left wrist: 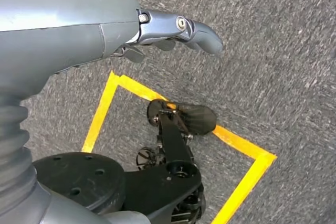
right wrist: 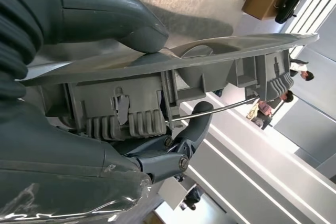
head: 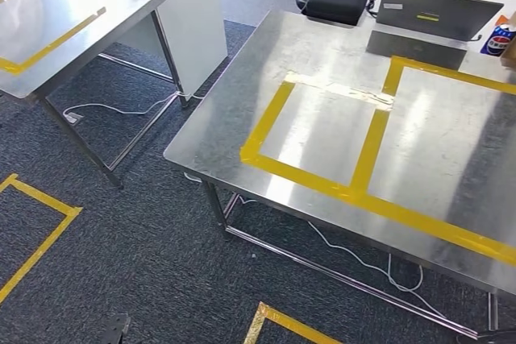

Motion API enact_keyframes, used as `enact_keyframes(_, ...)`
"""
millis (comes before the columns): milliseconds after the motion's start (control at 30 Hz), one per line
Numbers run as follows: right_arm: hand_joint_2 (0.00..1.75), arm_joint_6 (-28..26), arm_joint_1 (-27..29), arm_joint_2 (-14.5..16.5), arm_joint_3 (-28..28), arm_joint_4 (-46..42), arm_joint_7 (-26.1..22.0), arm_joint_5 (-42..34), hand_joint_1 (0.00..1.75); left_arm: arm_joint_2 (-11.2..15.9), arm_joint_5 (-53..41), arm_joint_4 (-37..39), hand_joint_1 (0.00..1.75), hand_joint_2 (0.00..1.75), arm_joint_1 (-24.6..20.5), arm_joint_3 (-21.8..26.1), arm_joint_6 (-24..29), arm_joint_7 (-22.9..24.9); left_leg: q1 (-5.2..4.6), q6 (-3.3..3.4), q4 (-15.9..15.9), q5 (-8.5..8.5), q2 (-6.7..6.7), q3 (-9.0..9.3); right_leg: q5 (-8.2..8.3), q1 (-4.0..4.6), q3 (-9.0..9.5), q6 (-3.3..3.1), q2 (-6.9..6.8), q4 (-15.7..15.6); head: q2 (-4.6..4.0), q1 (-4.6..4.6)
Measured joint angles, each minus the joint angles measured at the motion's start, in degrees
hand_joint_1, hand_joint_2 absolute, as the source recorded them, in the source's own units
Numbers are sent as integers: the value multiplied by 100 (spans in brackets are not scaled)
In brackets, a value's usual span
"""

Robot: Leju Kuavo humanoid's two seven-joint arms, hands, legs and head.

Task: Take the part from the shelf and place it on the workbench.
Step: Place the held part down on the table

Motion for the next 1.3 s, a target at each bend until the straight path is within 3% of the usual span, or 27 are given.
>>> enact_keyframes(133,175,36,2,-13,16,2,43,303,175,-1,-12,0,0,175,0,0,16,1,-8,12,0,6,0,-3,7,-8,1,10,0,-6,0,-1)
enact_keyframes(300,175,-110,-152,-137,517,221,29,1883,175,1,-166,0,0,175,-7,-1,64,116,-11,19,0,14,1,-23,23,-7,-6,17,9,-7,0,0)
enact_keyframes(433,175,-755,-883,-105,1952,944,5,3909,175,2,-316,0,0,175,-47,-17,39,172,-1,5,-1,31,62,-34,63,9,-38,-2,80,-7,0,1)
enact_keyframes(500,175,-1297,-1497,117,2922,1628,259,4777,175,-29,-358,0,0,175,-103,-47,43,205,12,-4,-1,47,108,-35,93,20,-62,-10,127,-8,0,-1)
enact_keyframes(600,175,-2006,-2413,591,4321,2917,741,5497,175,-197,-370,1,0,175,-219,-91,219,192,23,2,-1,96,112,-62,124,24,-92,-11,120,-8,0,-2)
enact_keyframes(733,175,-2132,-3282,984,5494,4048,936,5666,175,-369,-349,3,0,175,-278,-97,308,143,37,-2,-1,149,53,-119,142,35,-126,-17,45,-7,0,-2)
enact_keyframes(867,175,-2052,-3642,1116,6183,4491,1049,5739,175,-409,-361,4,0,175,-267,-99,294,146,41,-4,-1,159,4,-148,141,42,-130,-17,-6,-7,0,-1)
enact_keyframes(1300,175,-2008,-3800,1249,6831,4747,1106,5722,175,-412,-453,4,0,175,-268,-113,328,160,34,0,-1,158,-2,-166,152,38,-134,-4,-11,-32,0,-1)
